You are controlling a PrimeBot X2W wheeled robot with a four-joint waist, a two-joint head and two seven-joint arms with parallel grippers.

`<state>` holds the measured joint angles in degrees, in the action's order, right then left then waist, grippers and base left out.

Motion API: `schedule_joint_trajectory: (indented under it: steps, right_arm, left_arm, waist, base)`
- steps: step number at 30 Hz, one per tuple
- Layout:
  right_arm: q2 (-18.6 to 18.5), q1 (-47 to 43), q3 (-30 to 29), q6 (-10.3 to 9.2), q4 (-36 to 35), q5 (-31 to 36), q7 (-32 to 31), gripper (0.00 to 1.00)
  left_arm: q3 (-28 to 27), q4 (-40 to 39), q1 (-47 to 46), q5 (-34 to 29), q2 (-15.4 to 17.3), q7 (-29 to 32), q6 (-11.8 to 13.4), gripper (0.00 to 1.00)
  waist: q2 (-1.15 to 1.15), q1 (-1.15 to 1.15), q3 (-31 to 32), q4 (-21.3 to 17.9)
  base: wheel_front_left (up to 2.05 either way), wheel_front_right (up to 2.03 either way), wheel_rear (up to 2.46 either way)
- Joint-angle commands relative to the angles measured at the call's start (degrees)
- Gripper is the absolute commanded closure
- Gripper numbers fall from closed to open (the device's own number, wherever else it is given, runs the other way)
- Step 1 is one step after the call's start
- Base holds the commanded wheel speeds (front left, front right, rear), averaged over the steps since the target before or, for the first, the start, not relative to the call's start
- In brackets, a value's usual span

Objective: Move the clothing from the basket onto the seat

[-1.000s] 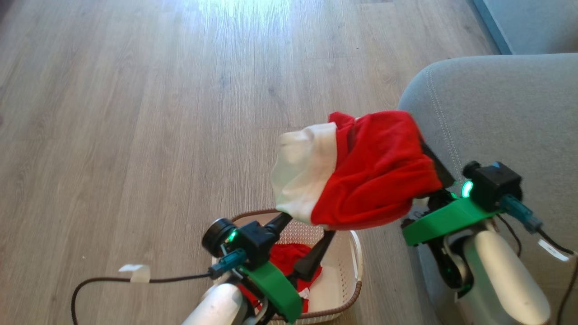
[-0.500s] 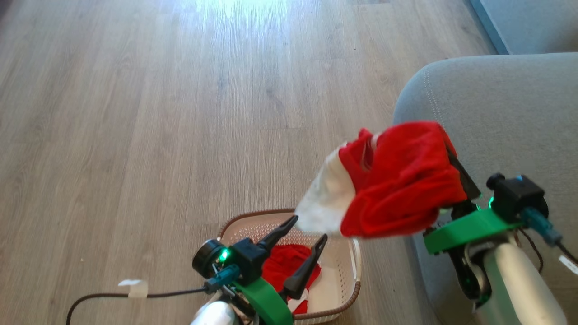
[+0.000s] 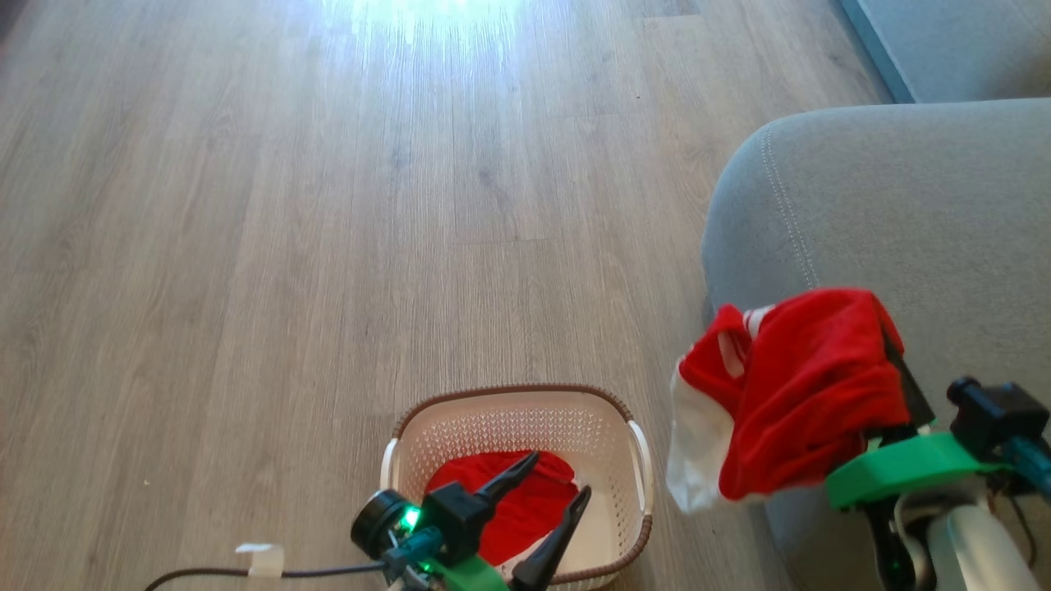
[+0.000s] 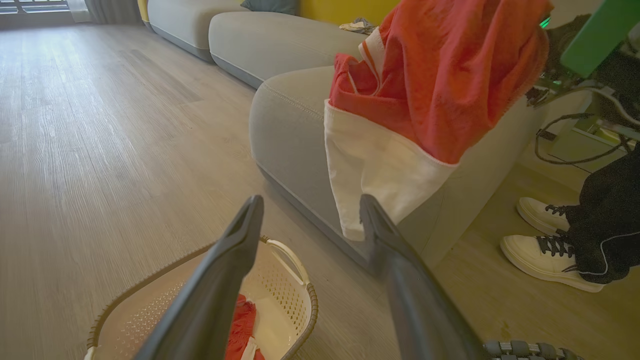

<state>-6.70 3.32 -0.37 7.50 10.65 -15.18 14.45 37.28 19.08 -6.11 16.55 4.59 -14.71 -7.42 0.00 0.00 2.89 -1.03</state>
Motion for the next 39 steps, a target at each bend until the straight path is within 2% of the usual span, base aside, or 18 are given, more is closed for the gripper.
schedule_joint_trajectory:
  steps: [1, 25, 31, 39]
  right_arm:
    - [0.4, 1.0, 0.8, -0.01, -1.5, 0.2, 0.5, 1.00]
    - [0.9, 1.5, -0.3, -0.01, -0.8, 0.3, 0.5, 1.00]
    - [0.3, 1.9, -0.6, -0.01, -2.0, 0.8, 0.5, 1.00]
    - [-0.5, 2.9, -1.2, -0.01, -3.6, 1.0, 0.5, 1.00]
  left_arm:
    - [-1.5, -1.3, -1.7, -0.5, 0.5, -0.3, -0.1, 0.00]
    - [-2.6, -1.3, -1.8, -1.1, -0.5, -0.3, -0.1, 0.00]
    - [-3.1, -2.1, -2.1, -1.3, -0.8, -0.3, -0.1, 0.00]
    - [-3.3, -2.8, -3.3, -1.5, -1.3, -0.3, -0.1, 0.00]
  waist:
    - [0.00, 0.00, 0.0, -0.1]
    - [0.00, 0.00, -1.2, -1.1]
    - [0.00, 0.00, -1.9, -3.8]
    - [0.00, 0.00, -4.1, -9.9]
  base:
    - [0.00, 0.00, 0.00]
    - [0.00, 0.00, 0.00]
    - [0.00, 0.00, 0.00]
    - [0.00, 0.00, 0.00]
